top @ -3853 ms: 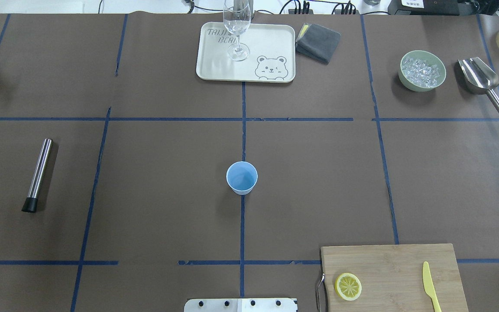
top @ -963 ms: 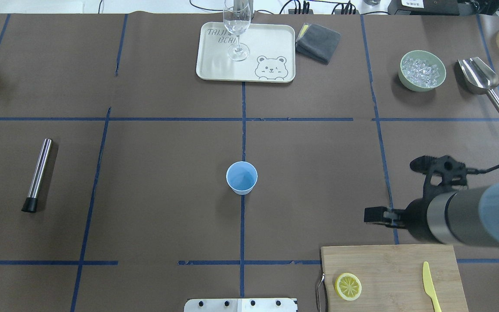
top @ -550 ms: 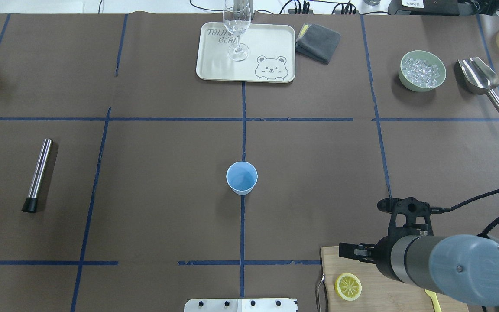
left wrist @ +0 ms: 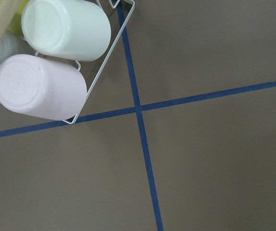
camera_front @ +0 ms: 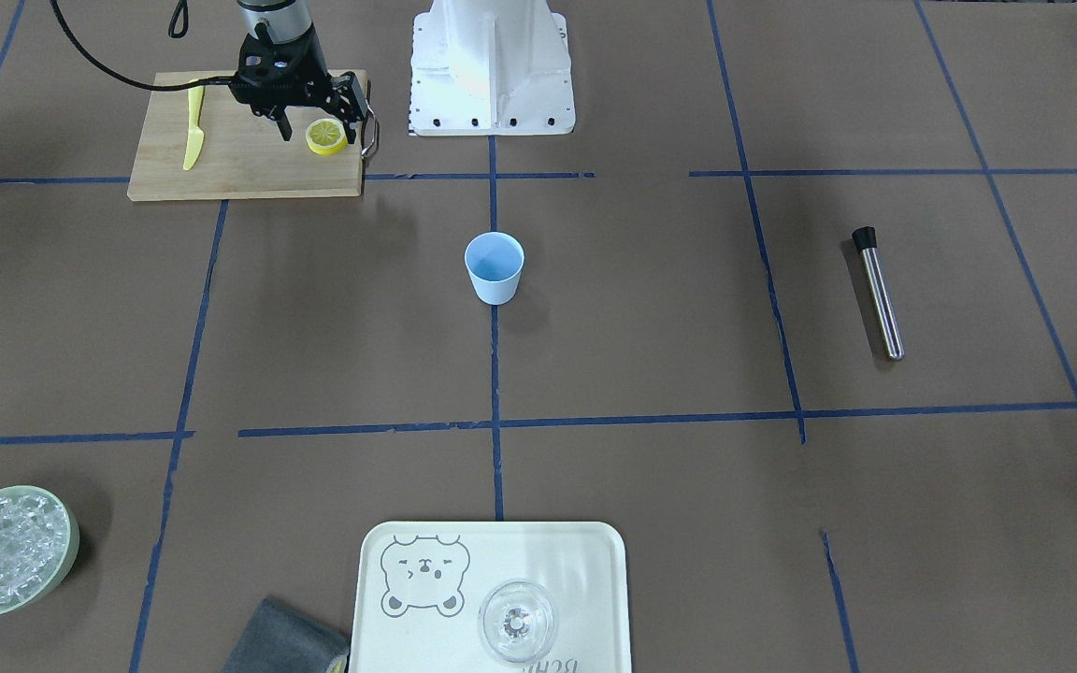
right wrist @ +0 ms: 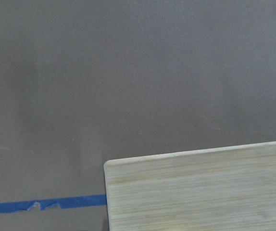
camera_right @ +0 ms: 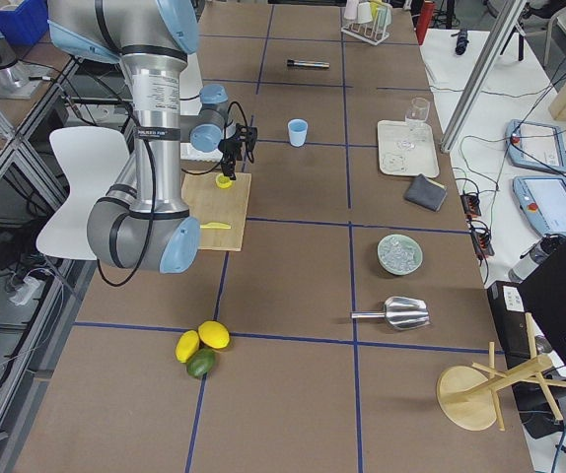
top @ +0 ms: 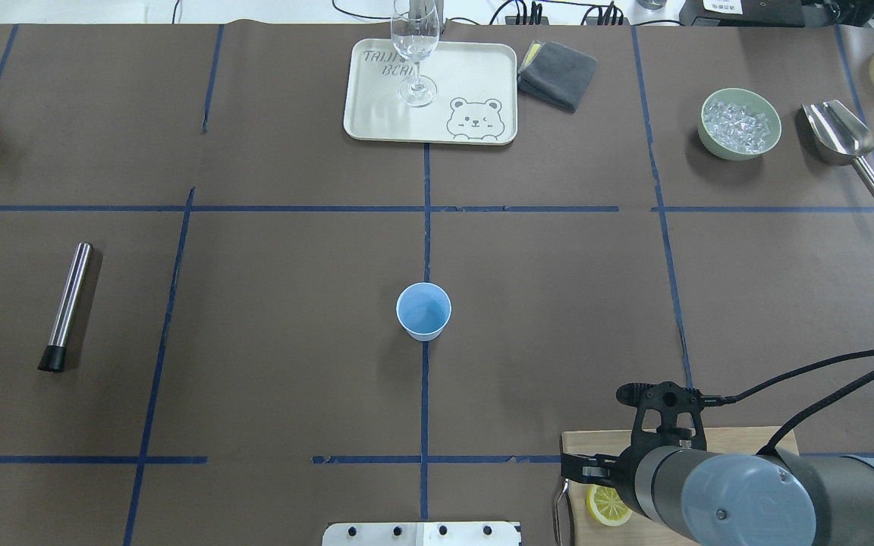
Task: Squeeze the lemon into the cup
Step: 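Move the right gripper down toward the lemon slices on the cutting board, then grasp a lemon slice with the right gripper and lift it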
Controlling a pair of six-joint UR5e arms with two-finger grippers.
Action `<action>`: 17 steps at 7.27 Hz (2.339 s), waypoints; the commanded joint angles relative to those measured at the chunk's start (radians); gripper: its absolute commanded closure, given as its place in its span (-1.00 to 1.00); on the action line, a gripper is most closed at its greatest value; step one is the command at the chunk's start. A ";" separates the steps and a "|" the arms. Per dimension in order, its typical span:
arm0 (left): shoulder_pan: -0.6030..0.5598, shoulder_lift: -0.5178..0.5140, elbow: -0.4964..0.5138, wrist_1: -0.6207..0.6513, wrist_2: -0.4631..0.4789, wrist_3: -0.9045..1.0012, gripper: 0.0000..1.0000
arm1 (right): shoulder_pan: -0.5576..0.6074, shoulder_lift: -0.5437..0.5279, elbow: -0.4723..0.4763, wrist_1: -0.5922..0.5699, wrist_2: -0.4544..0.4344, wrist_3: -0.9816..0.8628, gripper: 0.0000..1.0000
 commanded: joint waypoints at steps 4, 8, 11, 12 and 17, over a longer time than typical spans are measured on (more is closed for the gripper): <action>0.000 0.000 -0.014 0.002 0.002 -0.001 -1.00 | -0.061 -0.007 -0.048 0.006 -0.038 0.028 -1.00; 0.000 0.000 -0.023 0.002 0.001 -0.001 -1.00 | -0.101 -0.003 -0.049 0.008 -0.044 0.063 -1.00; 0.000 0.000 -0.024 0.002 0.001 -0.001 -1.00 | -0.099 -0.010 -0.057 0.008 -0.043 0.063 -1.00; 0.000 0.000 -0.030 0.002 0.002 -0.001 -1.00 | -0.099 -0.010 -0.062 0.008 -0.041 0.063 -1.00; 0.000 0.000 -0.040 0.003 0.004 -0.001 -1.00 | -0.095 -0.008 -0.057 0.008 -0.038 0.061 -0.23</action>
